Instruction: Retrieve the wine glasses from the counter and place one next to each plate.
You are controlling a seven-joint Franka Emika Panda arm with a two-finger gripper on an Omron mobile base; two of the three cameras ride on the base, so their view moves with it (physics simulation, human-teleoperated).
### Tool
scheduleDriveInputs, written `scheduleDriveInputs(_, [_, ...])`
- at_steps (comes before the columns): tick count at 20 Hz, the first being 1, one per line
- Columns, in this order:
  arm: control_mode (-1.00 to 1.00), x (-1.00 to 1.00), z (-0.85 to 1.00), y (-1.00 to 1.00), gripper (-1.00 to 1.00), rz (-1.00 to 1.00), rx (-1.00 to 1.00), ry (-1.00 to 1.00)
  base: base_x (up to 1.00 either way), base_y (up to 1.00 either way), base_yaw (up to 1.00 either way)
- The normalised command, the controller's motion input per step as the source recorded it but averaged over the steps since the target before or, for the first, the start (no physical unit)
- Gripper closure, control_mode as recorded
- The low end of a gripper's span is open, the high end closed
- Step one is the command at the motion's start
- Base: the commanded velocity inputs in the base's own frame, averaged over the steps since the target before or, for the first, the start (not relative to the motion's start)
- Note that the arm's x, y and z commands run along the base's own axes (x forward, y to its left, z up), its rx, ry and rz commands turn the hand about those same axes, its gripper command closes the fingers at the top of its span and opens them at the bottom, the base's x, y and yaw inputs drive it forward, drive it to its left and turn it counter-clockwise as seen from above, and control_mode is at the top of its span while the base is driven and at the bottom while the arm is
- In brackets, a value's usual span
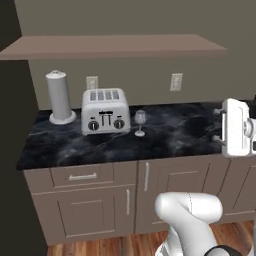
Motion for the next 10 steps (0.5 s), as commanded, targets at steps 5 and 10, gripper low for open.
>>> scheduleDriveInputs(5, [1.0, 0.0, 0.0, 0.0, -1.0, 0.0, 0.0, 0.0, 0.32, 0.59, -0.18])
scheduleDriveInputs(10, [1.0, 0.0, 0.0, 0.0, -1.0, 0.0, 0.0, 0.0, 0.39, 0.68, -0.13])
